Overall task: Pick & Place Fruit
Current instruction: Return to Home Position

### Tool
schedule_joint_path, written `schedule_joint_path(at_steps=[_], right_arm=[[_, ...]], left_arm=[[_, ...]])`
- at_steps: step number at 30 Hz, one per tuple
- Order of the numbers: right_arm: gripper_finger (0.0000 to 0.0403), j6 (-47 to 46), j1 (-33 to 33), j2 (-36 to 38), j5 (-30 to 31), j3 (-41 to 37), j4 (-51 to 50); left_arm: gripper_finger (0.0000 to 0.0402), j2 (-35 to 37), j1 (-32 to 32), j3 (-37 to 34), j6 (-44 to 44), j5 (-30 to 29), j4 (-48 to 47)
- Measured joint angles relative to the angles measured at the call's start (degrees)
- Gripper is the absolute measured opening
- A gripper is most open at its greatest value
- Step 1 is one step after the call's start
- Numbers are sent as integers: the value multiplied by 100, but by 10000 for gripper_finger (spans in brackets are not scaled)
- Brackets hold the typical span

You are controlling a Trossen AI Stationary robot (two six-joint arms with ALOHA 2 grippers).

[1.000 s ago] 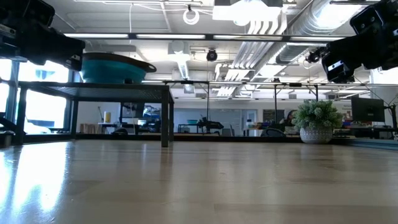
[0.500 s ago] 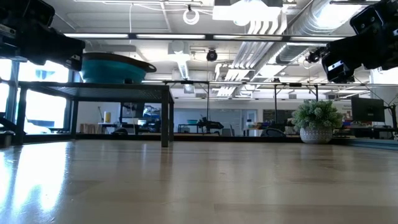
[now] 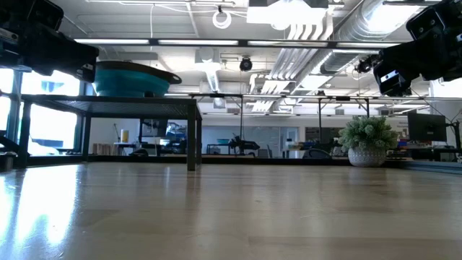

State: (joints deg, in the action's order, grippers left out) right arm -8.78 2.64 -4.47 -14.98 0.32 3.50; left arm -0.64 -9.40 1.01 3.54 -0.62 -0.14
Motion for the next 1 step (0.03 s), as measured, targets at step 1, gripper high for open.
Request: schedule_joint_path(at_steps=[1], right_arm=[[2,1,-1,0,0,2,0]], left_arm=[[0,-2,0,-1,1,-2,0]])
